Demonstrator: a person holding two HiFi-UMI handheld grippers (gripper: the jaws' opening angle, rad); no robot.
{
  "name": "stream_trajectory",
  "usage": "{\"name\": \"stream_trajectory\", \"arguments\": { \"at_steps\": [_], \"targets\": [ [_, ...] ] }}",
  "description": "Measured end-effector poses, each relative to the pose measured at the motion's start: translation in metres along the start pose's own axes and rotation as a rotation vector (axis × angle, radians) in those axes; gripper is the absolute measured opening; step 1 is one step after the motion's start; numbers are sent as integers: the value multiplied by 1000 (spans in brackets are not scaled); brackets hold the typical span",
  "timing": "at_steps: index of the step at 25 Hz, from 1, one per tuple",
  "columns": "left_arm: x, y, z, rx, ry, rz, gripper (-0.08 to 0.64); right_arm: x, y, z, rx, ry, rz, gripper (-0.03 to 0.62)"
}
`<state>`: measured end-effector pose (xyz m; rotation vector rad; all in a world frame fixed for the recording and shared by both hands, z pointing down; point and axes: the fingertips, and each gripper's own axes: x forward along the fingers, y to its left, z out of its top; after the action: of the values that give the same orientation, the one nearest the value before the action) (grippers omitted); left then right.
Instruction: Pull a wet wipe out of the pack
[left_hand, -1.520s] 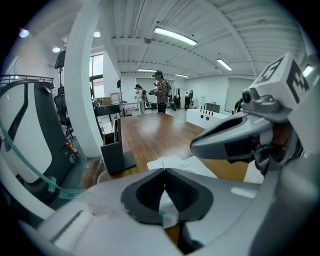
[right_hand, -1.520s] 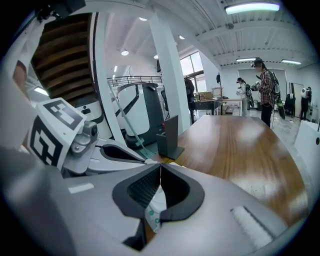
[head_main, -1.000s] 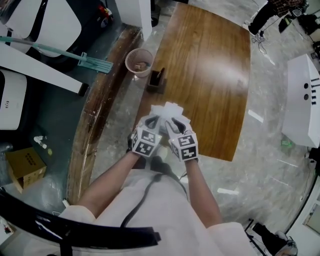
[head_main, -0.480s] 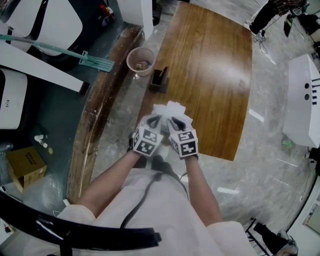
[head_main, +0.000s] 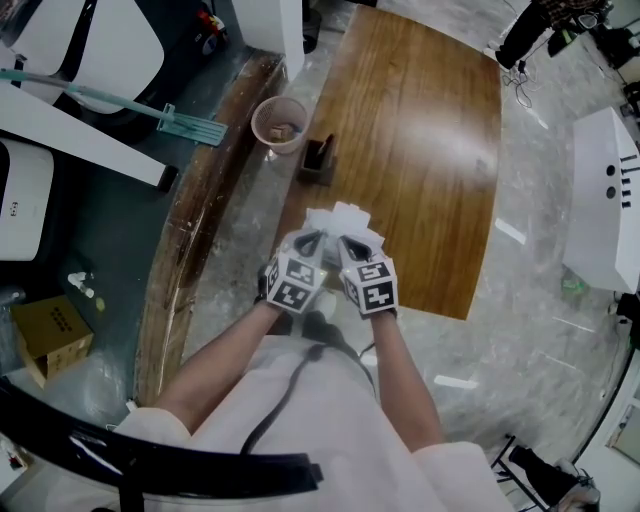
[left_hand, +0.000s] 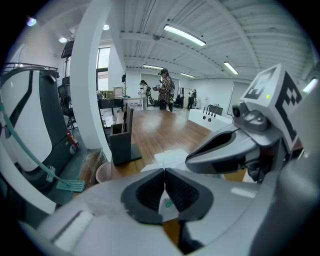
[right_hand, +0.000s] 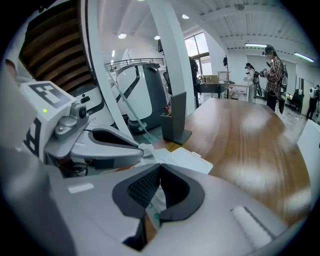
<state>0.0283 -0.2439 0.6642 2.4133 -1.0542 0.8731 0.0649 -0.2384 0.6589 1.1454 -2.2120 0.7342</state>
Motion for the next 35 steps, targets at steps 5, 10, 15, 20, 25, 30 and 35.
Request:
{"name": "stream_trajectory", "arguments": {
  "at_steps": [5,10,15,20,25,30,35],
  "targets": [
    [-2,-3,2,7,-11,-5,8,-11,-3,7,-2,-42,-22,9],
    [-5,-8,6,17,-21,-17,15,-23,-6,14,4,-80,-43,9],
    [-8,-9,7,21,-26,-16,17,-30,-7,18,2,-107,-55,9],
    [-14,-13,10,22,-40,-23,29,-38,-5,25,-9,-133,-64,9],
    [-17,-15,13,27,-51,-29,37,-45,-6,32,-22,-155,-78,9],
    [-23,-19,19,31,-76,-37,40,-55,-5,37,-31,-182,-94,9],
    [-28,-23,26,44,-93,-44,40,-64,-4,43,-34,-213,-104,9]
  ]
}}
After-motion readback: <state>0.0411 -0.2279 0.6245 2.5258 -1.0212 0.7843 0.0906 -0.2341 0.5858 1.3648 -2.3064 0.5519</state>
